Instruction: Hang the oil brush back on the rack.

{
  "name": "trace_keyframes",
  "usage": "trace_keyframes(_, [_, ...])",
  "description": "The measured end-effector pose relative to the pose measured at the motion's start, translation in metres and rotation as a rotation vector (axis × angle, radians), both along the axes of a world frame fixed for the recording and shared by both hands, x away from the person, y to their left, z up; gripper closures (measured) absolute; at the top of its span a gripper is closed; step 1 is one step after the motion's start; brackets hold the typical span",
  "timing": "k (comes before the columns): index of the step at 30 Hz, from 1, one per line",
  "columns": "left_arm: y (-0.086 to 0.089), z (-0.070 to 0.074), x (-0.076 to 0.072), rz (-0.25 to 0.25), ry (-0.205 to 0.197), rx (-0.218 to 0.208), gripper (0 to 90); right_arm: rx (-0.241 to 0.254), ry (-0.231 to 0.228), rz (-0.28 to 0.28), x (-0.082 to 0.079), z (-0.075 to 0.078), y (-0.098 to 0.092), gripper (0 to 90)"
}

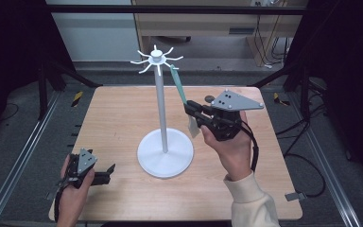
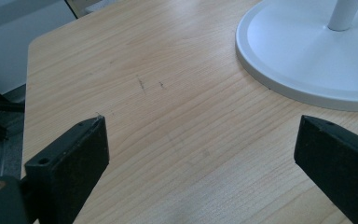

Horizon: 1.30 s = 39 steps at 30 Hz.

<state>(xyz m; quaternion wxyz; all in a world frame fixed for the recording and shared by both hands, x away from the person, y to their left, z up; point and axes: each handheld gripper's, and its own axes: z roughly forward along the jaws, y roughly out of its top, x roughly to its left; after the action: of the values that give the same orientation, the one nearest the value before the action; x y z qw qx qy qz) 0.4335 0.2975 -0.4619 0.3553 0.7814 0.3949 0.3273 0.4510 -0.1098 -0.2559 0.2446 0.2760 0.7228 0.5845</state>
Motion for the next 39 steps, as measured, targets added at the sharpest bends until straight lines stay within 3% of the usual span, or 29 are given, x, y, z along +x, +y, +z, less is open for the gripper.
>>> trace_keyframes(39, [0.0004, 0.0, -0.0009, 0.003, 0.001, -0.003, 2.7, 0.02, 0.001, 0.006, 0.0098, -0.0075, 0.007, 82.0])
